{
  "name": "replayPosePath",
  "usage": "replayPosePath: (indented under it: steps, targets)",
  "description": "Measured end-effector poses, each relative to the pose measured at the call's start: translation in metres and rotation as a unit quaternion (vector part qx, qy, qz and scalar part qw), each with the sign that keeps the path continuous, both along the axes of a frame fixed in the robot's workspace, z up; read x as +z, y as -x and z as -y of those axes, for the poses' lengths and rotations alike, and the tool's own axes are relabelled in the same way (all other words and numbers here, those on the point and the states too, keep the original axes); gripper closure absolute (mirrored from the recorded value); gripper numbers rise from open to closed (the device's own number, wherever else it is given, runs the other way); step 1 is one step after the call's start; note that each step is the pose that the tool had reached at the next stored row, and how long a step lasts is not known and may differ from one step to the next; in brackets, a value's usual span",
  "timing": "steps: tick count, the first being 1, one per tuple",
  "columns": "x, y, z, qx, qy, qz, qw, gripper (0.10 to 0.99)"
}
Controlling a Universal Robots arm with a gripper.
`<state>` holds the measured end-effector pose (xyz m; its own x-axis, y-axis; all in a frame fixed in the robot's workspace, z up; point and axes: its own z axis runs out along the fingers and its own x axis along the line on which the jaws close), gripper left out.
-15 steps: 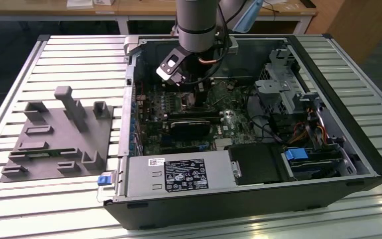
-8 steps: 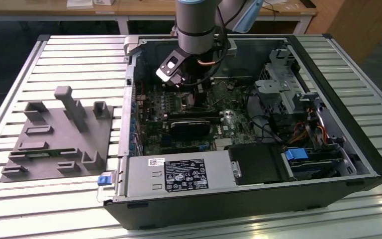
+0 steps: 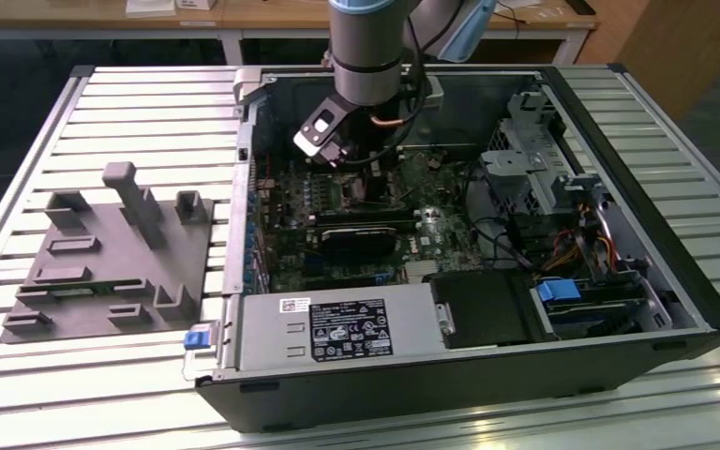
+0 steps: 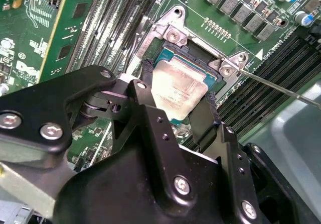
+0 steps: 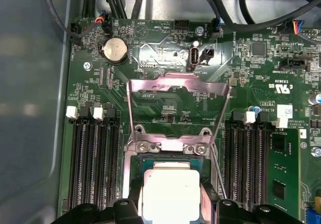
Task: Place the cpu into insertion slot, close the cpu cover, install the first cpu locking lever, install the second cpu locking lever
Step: 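Place the cpu into insertion slot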
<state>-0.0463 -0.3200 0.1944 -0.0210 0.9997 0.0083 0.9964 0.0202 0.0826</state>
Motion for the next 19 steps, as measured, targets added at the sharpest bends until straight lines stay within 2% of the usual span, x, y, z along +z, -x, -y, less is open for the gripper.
replayPosePath:
  steps: [11,13,14,19]
  targets:
    - [-0.0011,0.0,-0.0002,0.0,0.0,0.0,1.0,0.549]
    - [-0.0011,0.0,-0.0002,0.0,-0.0001,0.0,1.0,0.537]
    - [-0.0011,0.0,-0.0002,0.0,0.0,0.0,1.0,0.475]
    - [-0.0001,0.0,-0.0002,0.0,0.0,0.0,1.0,0.475]
